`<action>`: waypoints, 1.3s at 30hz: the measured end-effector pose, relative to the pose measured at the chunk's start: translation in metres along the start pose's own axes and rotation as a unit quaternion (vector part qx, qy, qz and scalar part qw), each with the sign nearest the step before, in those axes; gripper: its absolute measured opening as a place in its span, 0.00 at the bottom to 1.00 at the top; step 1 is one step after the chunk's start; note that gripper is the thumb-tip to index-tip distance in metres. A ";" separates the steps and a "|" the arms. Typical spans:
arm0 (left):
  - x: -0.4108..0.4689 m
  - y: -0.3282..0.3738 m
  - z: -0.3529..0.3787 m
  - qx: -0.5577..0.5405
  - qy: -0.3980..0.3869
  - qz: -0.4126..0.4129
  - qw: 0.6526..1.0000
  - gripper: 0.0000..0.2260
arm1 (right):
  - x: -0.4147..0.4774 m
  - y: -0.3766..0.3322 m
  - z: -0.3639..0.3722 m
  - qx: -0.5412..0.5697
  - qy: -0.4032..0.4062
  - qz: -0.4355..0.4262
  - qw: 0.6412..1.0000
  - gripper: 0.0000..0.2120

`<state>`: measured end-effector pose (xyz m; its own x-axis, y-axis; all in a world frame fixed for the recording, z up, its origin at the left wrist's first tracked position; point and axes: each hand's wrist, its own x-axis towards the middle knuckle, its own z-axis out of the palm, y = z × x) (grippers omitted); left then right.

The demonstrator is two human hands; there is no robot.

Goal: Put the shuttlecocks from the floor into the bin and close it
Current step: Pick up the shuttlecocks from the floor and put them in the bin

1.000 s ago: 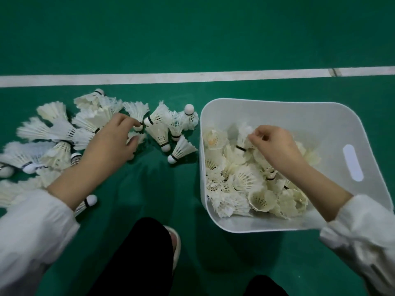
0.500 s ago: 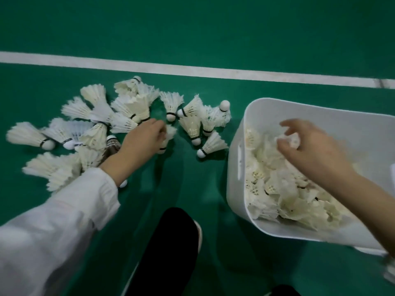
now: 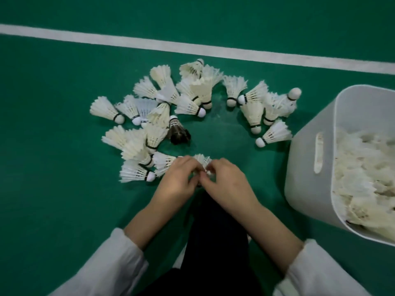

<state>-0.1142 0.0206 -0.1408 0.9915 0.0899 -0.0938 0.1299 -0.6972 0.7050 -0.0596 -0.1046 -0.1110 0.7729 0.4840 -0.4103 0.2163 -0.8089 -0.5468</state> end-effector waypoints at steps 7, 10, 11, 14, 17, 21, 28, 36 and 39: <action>-0.004 -0.006 -0.020 -0.007 0.034 -0.040 0.999 0.06 | 0.010 0.004 0.001 0.058 -0.020 -0.051 0.997 0.13; 0.004 -0.011 -0.048 0.025 0.119 -0.109 0.987 0.09 | 0.018 0.014 -0.007 0.046 0.040 -0.048 0.997 0.13; 0.005 -0.018 -0.057 0.061 0.141 -0.138 0.978 0.10 | 0.021 0.019 -0.009 0.034 0.055 -0.045 0.997 0.12; 0.007 -0.044 -0.073 0.156 0.133 -0.234 0.950 0.17 | 0.027 0.032 -0.006 -0.014 0.056 -0.036 0.998 0.08; 0.005 -0.062 -0.066 0.157 0.091 -0.299 0.937 0.15 | 0.032 0.036 -0.003 -0.040 0.036 -0.036 0.998 0.08; 0.004 -0.065 -0.059 0.121 0.113 -0.277 0.947 0.06 | 0.037 0.039 -0.007 -0.049 0.047 -0.012 0.998 0.07; 0.006 -0.042 -0.095 0.081 0.216 -0.232 0.945 0.11 | 0.035 0.042 -0.006 -0.058 0.044 -0.019 0.997 0.07; -0.017 -0.031 -0.052 0.011 -0.005 -0.379 0.925 0.21 | 0.036 0.040 -0.008 -0.054 0.042 -0.015 0.998 0.08; -0.018 -0.038 -0.032 -0.076 -0.032 -0.421 0.903 0.28 | 0.037 0.041 -0.009 -0.057 0.046 -0.018 0.997 0.08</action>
<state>-0.1368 0.0683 -0.1433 0.5393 0.4982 -0.6790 0.8417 -0.2945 0.4525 -0.0171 -0.1232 -0.1424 0.8138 0.4844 -0.3211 0.3062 -0.8270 -0.4715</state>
